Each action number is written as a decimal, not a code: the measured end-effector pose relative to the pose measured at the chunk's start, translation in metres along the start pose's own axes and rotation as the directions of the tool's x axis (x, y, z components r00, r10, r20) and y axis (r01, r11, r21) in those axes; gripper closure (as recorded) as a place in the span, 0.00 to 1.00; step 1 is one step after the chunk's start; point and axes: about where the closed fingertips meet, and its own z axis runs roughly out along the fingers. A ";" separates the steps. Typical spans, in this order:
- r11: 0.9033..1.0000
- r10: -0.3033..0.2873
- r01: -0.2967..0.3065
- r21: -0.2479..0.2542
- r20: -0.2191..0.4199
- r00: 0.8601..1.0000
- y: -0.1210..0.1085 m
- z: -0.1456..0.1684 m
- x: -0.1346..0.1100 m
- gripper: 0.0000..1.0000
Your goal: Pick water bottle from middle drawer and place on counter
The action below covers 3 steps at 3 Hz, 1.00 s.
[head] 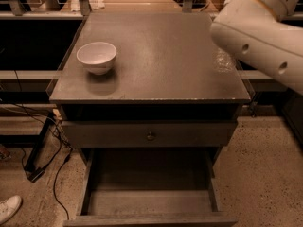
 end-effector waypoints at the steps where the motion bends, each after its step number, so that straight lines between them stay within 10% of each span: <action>1: 1.000 -0.021 0.018 -0.025 -0.121 0.992 0.001 0.001 0.006 1.00; 3: 0.985 -0.165 0.146 -0.091 -0.246 0.955 0.004 -0.005 0.027 1.00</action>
Offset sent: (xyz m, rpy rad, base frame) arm -0.0281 0.0074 -0.0420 -0.2372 0.5244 0.3588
